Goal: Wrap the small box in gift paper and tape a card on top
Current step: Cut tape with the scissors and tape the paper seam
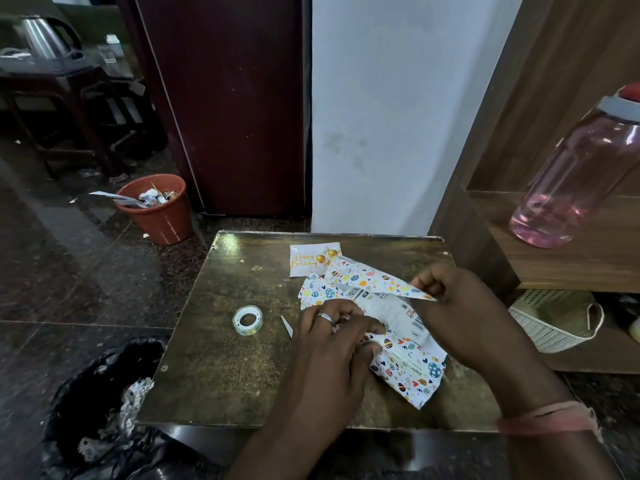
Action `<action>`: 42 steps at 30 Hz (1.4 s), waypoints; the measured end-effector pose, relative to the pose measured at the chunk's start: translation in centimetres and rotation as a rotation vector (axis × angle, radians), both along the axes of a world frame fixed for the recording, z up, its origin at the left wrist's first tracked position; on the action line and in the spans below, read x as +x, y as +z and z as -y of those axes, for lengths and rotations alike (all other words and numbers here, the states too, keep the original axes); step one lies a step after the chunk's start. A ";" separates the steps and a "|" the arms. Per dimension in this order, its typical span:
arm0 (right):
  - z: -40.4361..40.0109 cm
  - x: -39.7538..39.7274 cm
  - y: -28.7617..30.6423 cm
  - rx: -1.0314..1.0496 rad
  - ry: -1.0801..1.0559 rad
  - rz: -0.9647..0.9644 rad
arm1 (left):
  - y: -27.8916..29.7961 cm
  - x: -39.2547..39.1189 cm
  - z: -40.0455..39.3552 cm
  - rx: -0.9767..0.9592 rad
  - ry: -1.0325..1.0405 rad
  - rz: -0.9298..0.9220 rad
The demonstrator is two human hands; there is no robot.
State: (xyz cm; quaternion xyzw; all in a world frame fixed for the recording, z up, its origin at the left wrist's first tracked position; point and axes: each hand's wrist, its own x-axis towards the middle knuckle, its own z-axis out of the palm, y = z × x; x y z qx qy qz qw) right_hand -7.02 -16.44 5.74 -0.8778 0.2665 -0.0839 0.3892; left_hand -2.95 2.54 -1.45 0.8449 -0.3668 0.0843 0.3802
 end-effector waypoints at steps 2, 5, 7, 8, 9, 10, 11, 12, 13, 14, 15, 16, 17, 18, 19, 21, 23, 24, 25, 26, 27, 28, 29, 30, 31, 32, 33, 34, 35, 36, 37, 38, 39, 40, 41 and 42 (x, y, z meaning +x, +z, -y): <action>-0.4 -0.2 0.6 -0.030 0.089 -0.051 | 0.0 0.1 0.1 0.002 0.009 0.010; -0.6 -0.6 1.1 -0.098 0.166 -0.147 | -0.1 0.0 0.2 -0.011 0.018 -0.009; -0.7 -1.0 1.6 -0.143 0.222 -0.230 | -0.1 0.0 0.3 -0.044 0.023 -0.042; -0.8 -1.1 1.9 -0.158 0.245 -0.260 | -0.1 0.0 0.3 -0.077 0.026 -0.063; -0.9 -1.3 2.2 -0.172 0.265 -0.286 | 0.0 0.0 0.4 -0.119 0.032 -0.089; -0.9 -1.5 2.3 -0.187 0.285 -0.304 | -0.1 0.1 0.4 -0.165 0.042 -0.124; -0.9 -1.6 2.5 -0.204 0.304 -0.309 | 0.0 0.2 0.4 -0.214 0.054 -0.174; -0.9 -1.8 2.4 -0.219 0.319 -0.305 | -0.1 0.2 0.5 -0.273 0.063 -0.258; -0.9 -1.9 2.4 -0.225 0.334 -0.302 | 0.0 0.2 0.6 -0.339 0.060 -0.374; -0.9 -1.9 2.4 -0.221 0.353 -0.297 | 0.2 0.3 0.7 -0.406 0.050 -0.501; -1.0 -1.9 2.4 -0.210 0.374 -0.292 | 0.4 0.3 0.8 -0.470 0.040 -0.610; -1.3 -1.9 2.4 -0.188 0.391 -0.286 | 0.4 0.4 0.9 -0.526 0.043 -0.694; -1.6 -1.8 2.4 -0.162 0.399 -0.281 | 0.4 0.4 1.0 -0.581 0.047 -0.765; -1.8 -1.7 2.3 -0.140 0.395 -0.268 | 0.4 0.6 1.1 -0.641 0.048 -0.834; -2.0 -1.6 2.3 -0.131 0.380 -0.247 | 0.4 0.7 1.2 -0.707 0.043 -0.896; -2.2 -1.4 2.0 -0.133 0.337 -0.210 | 0.4 1.1 1.3 -0.821 0.048 -0.988; -2.2 -1.2 1.7 -0.133 0.307 -0.222 | 0.8 1.4 1.3 -0.914 0.044 -1.021; -2.2 -1.1 1.5 -0.129 0.299 -0.231 | 0.9 1.5 1.3 -0.944 0.040 -1.021; -2.1 -1.0 1.4 -0.120 0.292 -0.241 | 1.2 1.6 1.2 -0.956 0.037 -1.005; -2.1 -1.0 1.3 -0.108 0.291 -0.250 | 1.2 1.7 1.1 -0.953 0.041 -0.978; -2.2 -0.9 1.2 -0.105 0.299 -0.259 | 1.4 1.7 1.0 -0.944 0.047 -0.944; -2.3 -0.8 1.1 -0.115 0.318 -0.271 | 1.3 1.7 1.0 -0.932 0.057 -0.915; -2.4 -0.8 1.1 -0.144 0.344 -0.286 | 1.3 1.6 0.9 -0.916 0.063 -0.886; -2.5 -0.7 1.1 -0.178 0.362 -0.300 | 1.1 1.6 1.0 -0.884 0.073 -0.855; -2.6 -0.6 1.0 -0.206 0.373 -0.311 | 1.0 1.5 1.0 -0.842 0.084 -0.824; -2.7 -0.5 1.1 -0.216 0.377 -0.315 | 0.9 1.4 1.0 -0.797 0.094 -0.800; -2.8 -0.4 1.0 -0.216 0.378 -0.317 | 0.8 1.3 1.0 -0.761 0.098 -0.783; -2.9 -0.4 1.0 -0.213 0.381 -0.320 | 0.8 1.2 1.0 -0.736 0.096 -0.770; -2.9 -0.4 1.0 -0.209 0.381 -0.325 | 0.7 1.2 1.0 -0.723 0.100 -0.760; -2.9 -0.3 0.9 -0.208 0.378 -0.336 | 0.6 1.1 1.0 -0.702 0.118 -0.746; -3.0 -0.4 0.9 -0.212 0.373 -0.341 | 0.5 1.1 1.0 -0.676 0.145 -0.725; -3.1 -0.4 0.9 -0.218 0.369 -0.350 | 0.5 1.1 1.1 -0.661 0.173 -0.711; -3.3 -0.4 1.0 -0.226 0.366 -0.349 | 0.5 1.1 1.0 -0.655 0.193 -0.704; -3.6 -0.3 0.9 -0.244 0.362 -0.346 | 0.4 1.2 1.0 -0.658 0.206 -0.703; -3.9 -0.2 0.8 -0.272 0.354 -0.334 | 0.3 1.2 1.0 -0.662 0.212 -0.711; -4.2 -0.1 0.7 -0.304 0.341 -0.319 | 0.2 1.4 1.0 -0.675 0.217 -0.720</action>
